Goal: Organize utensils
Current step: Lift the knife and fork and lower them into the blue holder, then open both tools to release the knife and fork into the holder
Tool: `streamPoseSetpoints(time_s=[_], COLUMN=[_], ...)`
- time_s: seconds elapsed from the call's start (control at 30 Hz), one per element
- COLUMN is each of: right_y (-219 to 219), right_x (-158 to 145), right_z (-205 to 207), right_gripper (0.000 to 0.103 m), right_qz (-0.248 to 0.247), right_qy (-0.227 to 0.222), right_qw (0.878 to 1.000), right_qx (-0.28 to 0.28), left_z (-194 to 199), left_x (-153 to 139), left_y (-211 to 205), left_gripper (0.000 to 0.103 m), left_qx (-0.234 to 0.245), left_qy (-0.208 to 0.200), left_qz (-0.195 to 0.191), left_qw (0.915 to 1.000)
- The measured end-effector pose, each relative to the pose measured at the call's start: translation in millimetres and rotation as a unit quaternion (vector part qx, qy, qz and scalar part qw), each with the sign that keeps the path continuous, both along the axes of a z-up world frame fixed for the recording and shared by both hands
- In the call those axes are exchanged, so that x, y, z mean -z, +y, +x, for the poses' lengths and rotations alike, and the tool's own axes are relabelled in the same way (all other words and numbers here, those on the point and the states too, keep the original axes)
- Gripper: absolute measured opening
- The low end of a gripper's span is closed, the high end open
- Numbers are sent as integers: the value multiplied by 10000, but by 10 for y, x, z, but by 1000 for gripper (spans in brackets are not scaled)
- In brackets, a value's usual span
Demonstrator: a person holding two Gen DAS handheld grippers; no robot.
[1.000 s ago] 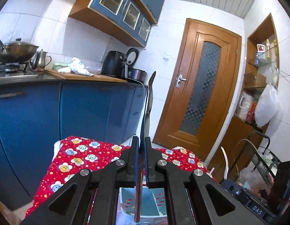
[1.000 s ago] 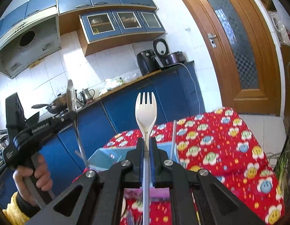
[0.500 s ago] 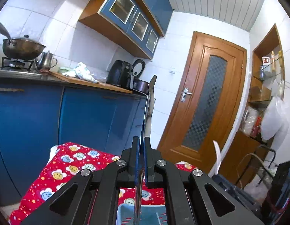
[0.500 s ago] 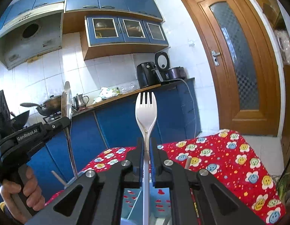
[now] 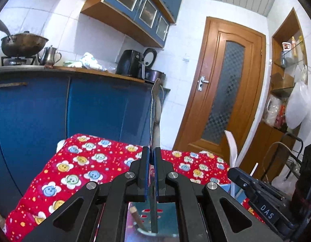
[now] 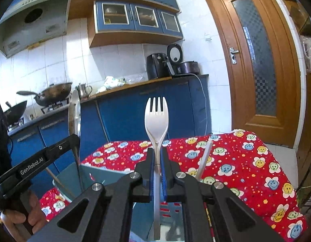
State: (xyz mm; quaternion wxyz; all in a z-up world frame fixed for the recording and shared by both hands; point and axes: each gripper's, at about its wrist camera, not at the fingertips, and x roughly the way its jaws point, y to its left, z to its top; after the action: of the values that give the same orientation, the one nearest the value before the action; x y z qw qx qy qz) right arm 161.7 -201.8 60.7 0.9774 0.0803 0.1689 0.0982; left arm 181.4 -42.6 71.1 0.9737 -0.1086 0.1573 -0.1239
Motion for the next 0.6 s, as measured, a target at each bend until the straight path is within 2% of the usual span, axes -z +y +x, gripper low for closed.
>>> streamPoseSetpoints(time_s=[0.1, 0.17, 0.23, 0.37, 0.5, 0.6], right_y=[44, 68, 75, 74, 45, 19], right_x=[22, 21, 8, -36, -106, -178], right_z=[-10, -26, -41, -88, -175, -260], right_gripper=[9, 11, 21, 26, 37, 39], right_qz=[-67, -60, -26, 25, 193, 306], right_qy=[114, 162, 187, 190, 149, 89], right_qw=[9999, 9998, 9998, 9997, 9996, 9994], right_qx=[-76, -94, -115, -137, -161, -168], left_z=[3, -6, -29, -95, -184, -263], left_x=[6, -1, -16, -52, -108, -155], left_y=[35, 50, 63, 76, 71, 69], left_gripper=[8, 16, 28, 31, 38, 38], left_qx=[6, 8, 24, 71, 198, 305], left_qy=[146, 205, 249, 280, 330, 323], left_qz=[-87, -96, -109, -133, -188, -169], left_qw=[9999, 9997, 9996, 9995, 9991, 9989])
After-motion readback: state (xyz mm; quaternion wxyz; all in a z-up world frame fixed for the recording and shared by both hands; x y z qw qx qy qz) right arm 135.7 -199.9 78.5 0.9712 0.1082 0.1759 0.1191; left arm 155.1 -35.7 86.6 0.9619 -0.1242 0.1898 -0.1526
